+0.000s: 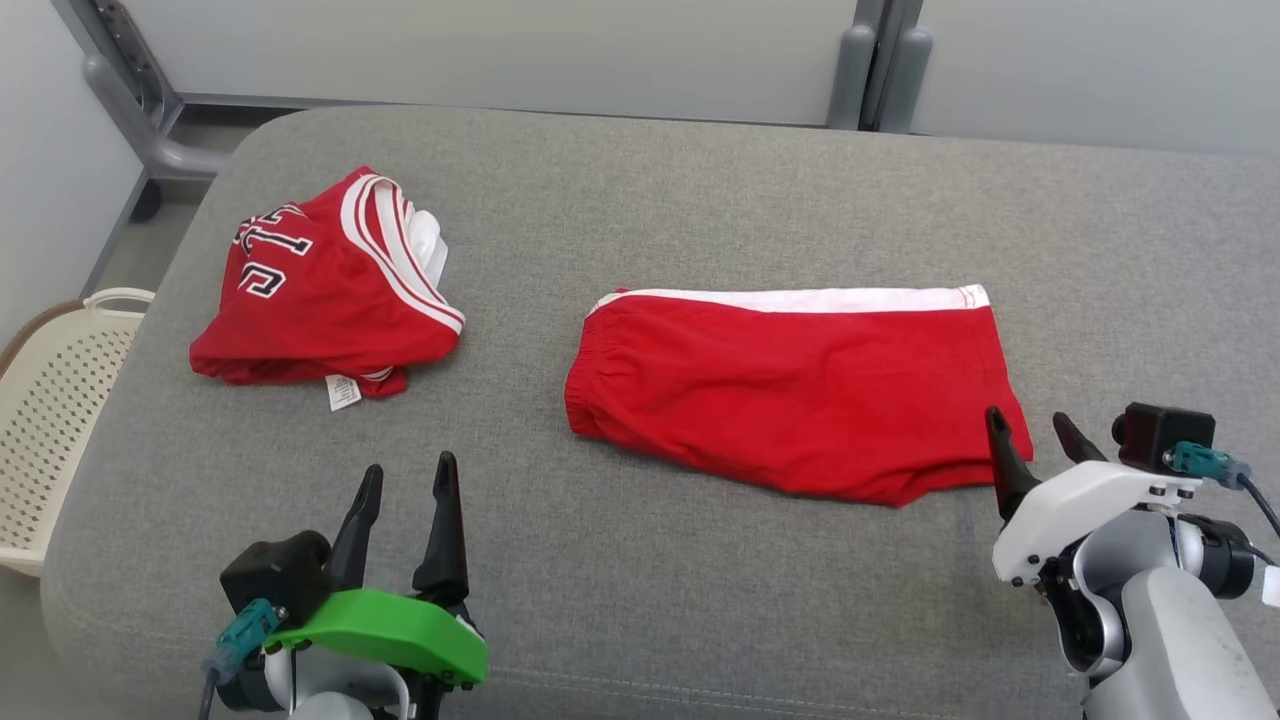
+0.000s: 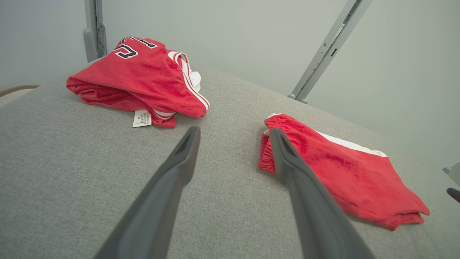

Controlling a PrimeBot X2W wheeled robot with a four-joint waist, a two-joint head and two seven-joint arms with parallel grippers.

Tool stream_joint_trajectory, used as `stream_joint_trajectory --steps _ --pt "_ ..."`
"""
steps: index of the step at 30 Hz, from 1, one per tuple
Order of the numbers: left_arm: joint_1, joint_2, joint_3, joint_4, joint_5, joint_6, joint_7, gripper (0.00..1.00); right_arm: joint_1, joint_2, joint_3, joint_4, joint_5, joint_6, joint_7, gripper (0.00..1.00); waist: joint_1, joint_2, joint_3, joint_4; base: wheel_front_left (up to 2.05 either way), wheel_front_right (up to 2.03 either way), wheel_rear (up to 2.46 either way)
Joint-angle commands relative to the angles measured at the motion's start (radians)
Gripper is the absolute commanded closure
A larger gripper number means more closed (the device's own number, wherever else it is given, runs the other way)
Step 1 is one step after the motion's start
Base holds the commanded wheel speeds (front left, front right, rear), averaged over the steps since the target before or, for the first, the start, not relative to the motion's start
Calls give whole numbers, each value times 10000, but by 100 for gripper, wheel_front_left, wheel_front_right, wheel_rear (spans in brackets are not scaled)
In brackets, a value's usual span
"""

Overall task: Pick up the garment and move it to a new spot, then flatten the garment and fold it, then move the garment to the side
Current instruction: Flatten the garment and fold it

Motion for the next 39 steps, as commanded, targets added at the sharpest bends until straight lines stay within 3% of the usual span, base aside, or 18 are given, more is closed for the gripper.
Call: stream_joint_trajectory --steps 1,9,24,39 --pt "200 34 42 -19 122 68 -67 0 246 15 35 -126 138 -12 -305 0 0 0 -278 -33 0 0 0" --pt "852 161 655 -236 197 195 -212 0 914 112 507 -589 471 -14 -1500 0 0 0 -1039 -324 0 0 0" --pt "2053 193 1523 -464 522 -988 -248 0 1988 146 1307 -1035 1239 -14 -2303 0 0 0 -1554 -815 0 0 0" --pt "2079 889 1107 -110 1519 -489 357 0 2350 151 1708 -904 301 -12 -2389 0 0 0 -1473 -895 0 0 0"
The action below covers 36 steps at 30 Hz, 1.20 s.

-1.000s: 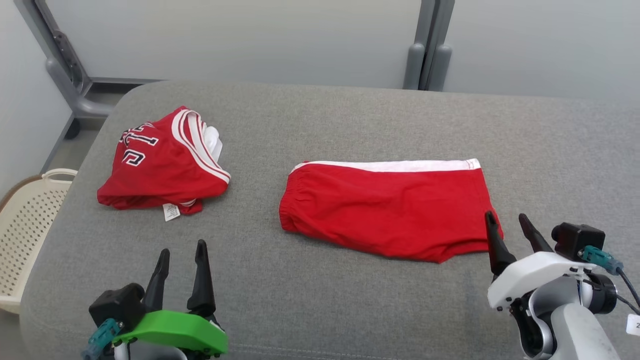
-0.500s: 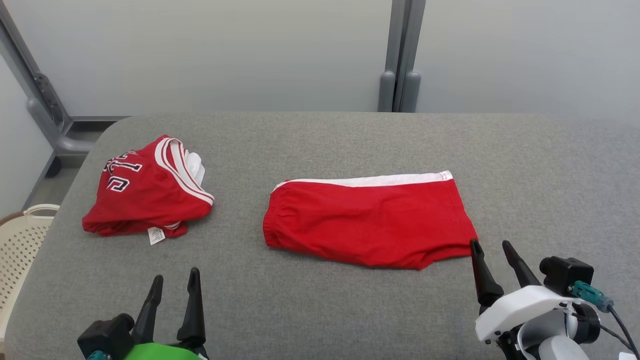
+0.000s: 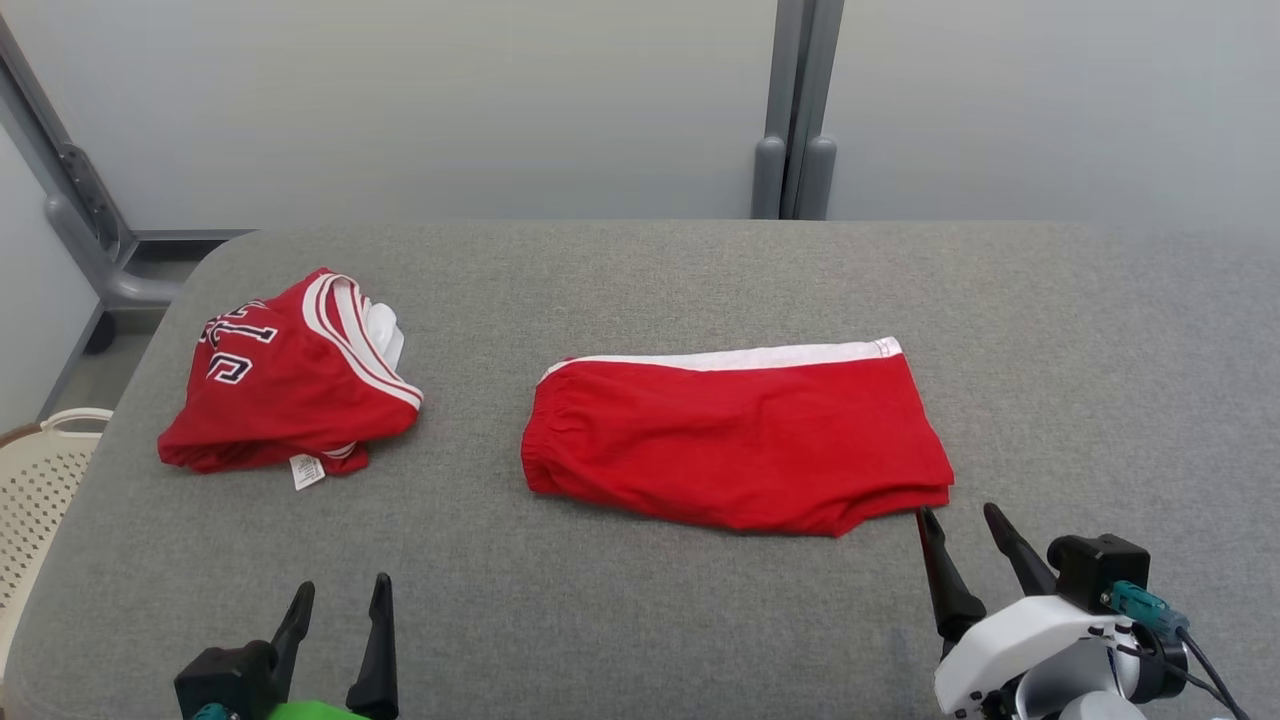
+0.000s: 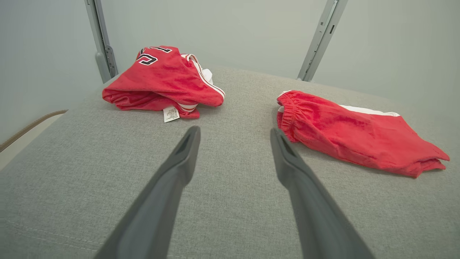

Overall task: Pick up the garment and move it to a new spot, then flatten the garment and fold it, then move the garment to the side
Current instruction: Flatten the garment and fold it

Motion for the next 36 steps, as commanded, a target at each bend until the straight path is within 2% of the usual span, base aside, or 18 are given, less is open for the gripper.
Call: stream_joint_trajectory --steps 1,11,23,27,30,36 --pt "-22 102 -1 -29 -32 63 100 0 134 -27 -11 28 -69 -12 -7 0 1 0 3 -1 0 0 0" --pt "-78 255 7 -477 -75 354 577 0 46 -27 2 87 -14 -10 72 0 1 0 42 -66 0 0 0" --pt "-51 304 -55 -590 -145 372 667 0 7 -26 -154 125 -112 -12 43 0 1 0 88 108 0 0 0" --pt "-35 287 -82 -597 -137 355 624 0 -164 -34 -613 38 -333 -12 226 0 1 0 139 145 0 0 0" --pt "-60 249 -136 -630 -132 348 626 0 -368 -29 -1082 -105 -595 -12 781 0 1 0 199 190 0 0 0" --pt "-242 205 -233 -656 -118 254 622 0 -1170 -29 -1931 -313 -1248 -12 3190 0 1 0 462 326 0 0 0"
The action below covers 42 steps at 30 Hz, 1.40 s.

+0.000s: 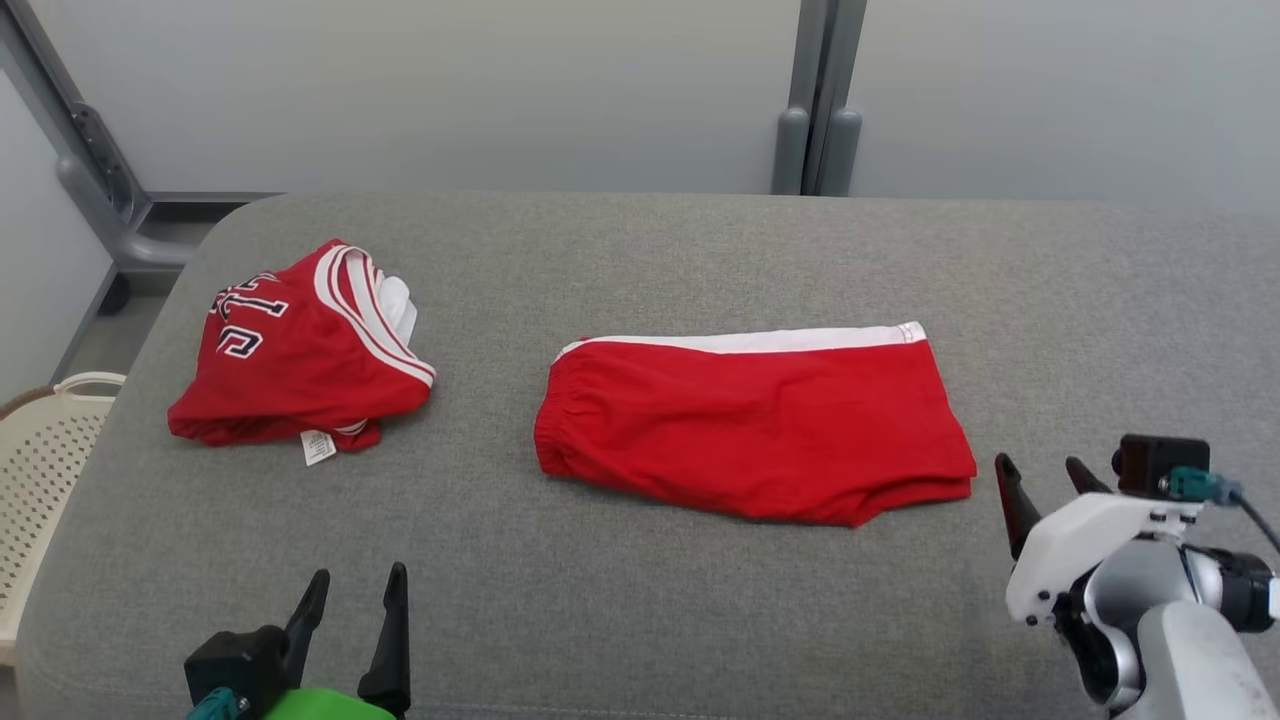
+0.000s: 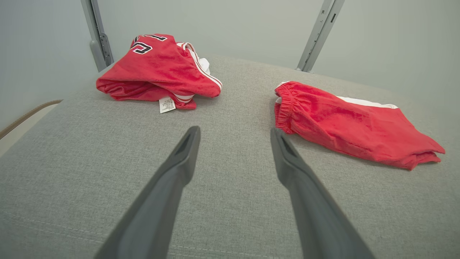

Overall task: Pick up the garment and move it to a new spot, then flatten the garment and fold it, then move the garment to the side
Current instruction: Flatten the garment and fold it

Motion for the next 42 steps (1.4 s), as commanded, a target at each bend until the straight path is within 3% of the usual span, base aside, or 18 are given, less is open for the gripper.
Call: stream_joint_trajectory --steps 1,10,24,33,42 --pt "-233 9 -6 8 24 -61 14 0 -267 -28 -138 -58 -19 -10 455 0 0 0 138 111 0 0 0" --pt "-722 3 -258 99 202 -252 65 0 -2003 -338 -951 662 -286 -10 2954 0 0 0 785 579 0 0 0" --pt "-1364 -78 -485 231 321 -459 124 0 -3851 -1097 -1587 3044 -418 -7 2555 0 0 0 1953 1346 0 0 0" --pt "-1575 -65 -531 317 334 -536 90 0 -4916 -925 -2229 3877 -878 -7 4318 0 0 0 2360 1550 0 0 0" --pt "-1717 -140 -622 484 294 -611 28 0 -4969 -757 -2778 3484 -1381 -7 5718 0 0 0 2542 1733 0 0 0"
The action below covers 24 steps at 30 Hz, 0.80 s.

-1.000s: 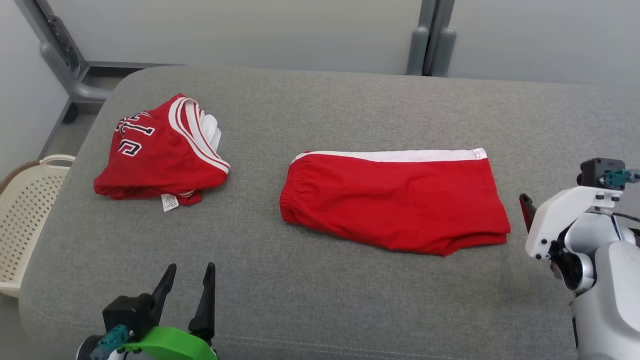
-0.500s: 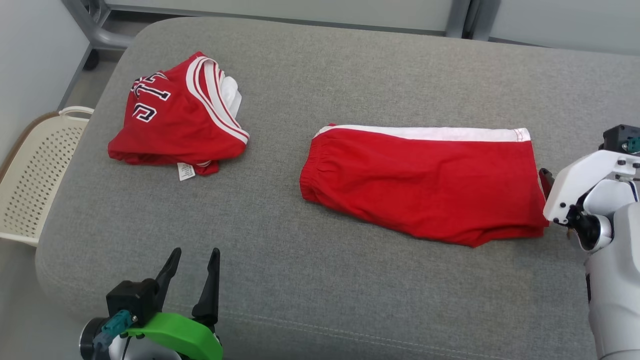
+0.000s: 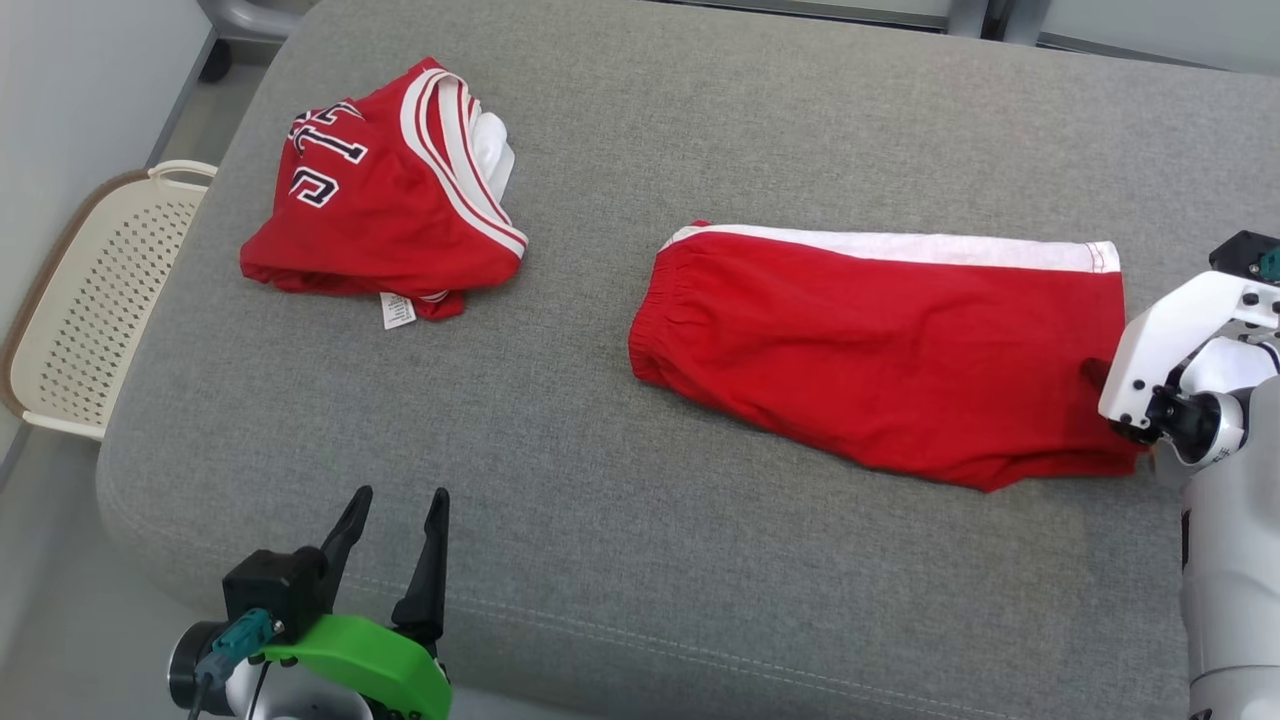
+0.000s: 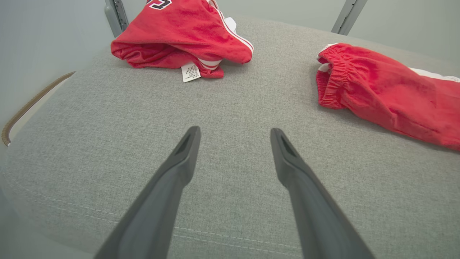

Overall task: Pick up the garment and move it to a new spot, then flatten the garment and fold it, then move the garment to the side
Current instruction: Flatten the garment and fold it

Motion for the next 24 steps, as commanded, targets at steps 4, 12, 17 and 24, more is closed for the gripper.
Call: stream_joint_trajectory --steps 4,12,17,24 --pt "-223 -40 -17 54 12 -49 -49 0 117 118 -257 -208 -204 -3 421 0 -1 0 64 55 0 0 0" --pt "-382 -58 -148 108 49 -125 25 0 -97 261 -795 -358 -474 -3 894 25 -1 0 148 216 0 0 0" --pt "-423 -50 -203 112 46 -123 59 0 -235 341 -1037 -294 -590 -3 834 98 -1 0 213 302 0 0 0" --pt "-403 -53 -244 122 -4 -77 50 0 -328 275 -1115 -232 -738 -3 617 100 -1 0 230 332 0 0 0"
